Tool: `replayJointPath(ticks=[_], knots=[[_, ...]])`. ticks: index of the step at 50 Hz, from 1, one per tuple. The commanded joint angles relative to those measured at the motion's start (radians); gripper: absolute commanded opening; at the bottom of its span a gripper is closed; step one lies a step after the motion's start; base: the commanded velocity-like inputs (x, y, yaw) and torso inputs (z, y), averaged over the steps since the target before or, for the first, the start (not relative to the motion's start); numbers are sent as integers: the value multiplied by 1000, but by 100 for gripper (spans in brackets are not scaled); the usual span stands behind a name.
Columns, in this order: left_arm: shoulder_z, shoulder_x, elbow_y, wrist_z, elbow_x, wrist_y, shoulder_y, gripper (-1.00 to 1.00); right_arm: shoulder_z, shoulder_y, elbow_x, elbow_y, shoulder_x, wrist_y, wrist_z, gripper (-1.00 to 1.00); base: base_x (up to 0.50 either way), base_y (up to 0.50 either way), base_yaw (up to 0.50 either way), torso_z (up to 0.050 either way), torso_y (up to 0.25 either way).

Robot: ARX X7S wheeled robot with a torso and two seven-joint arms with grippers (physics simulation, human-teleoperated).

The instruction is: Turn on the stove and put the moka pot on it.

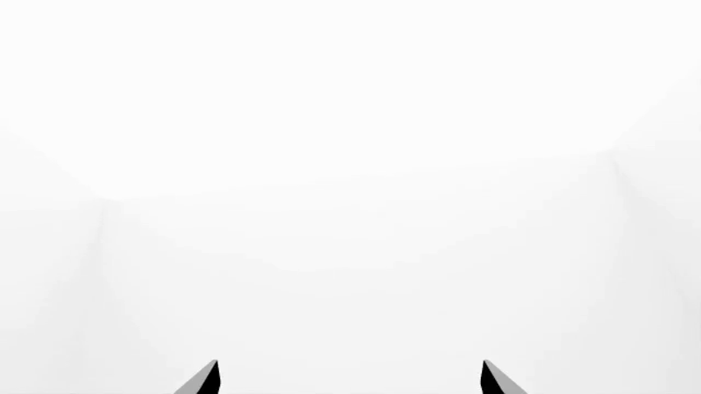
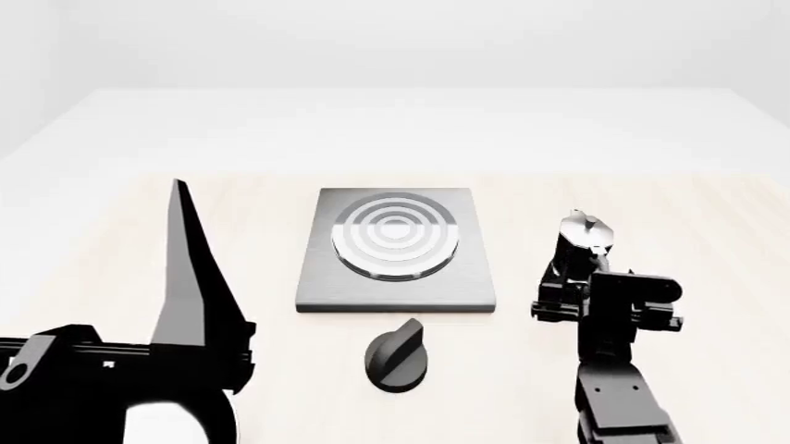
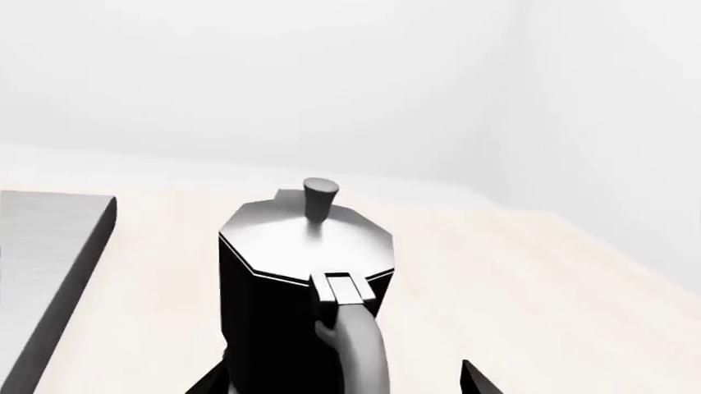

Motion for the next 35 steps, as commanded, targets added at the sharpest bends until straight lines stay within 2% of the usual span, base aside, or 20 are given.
replayJointPath(ticks=[1, 19, 20, 28, 35], knots=[[2, 3, -9, 1, 7, 9, 10, 100, 0, 15, -1, 71, -9, -40, -7, 100, 0, 0, 0, 0, 0], [-2, 4, -16, 1, 8, 21, 20, 100, -3, 35, -6, 161, -18, -100, -17, 100, 0, 0, 0, 0, 0], [-3, 3, -19, 0, 7, 24, 20, 100, -3, 33, -6, 161, -18, -103, -17, -100, 0, 0, 0, 0, 0], [-3, 0, -21, -1, 10, 33, 28, 100, -3, 27, -9, 151, -13, -116, -11, -100, 0, 0, 0, 0, 0], [-7, 3, -16, 2, 4, 27, 24, 100, -2, -54, 3, -125, 30, 42, 24, -100, 0, 0, -1, 0, 0]])
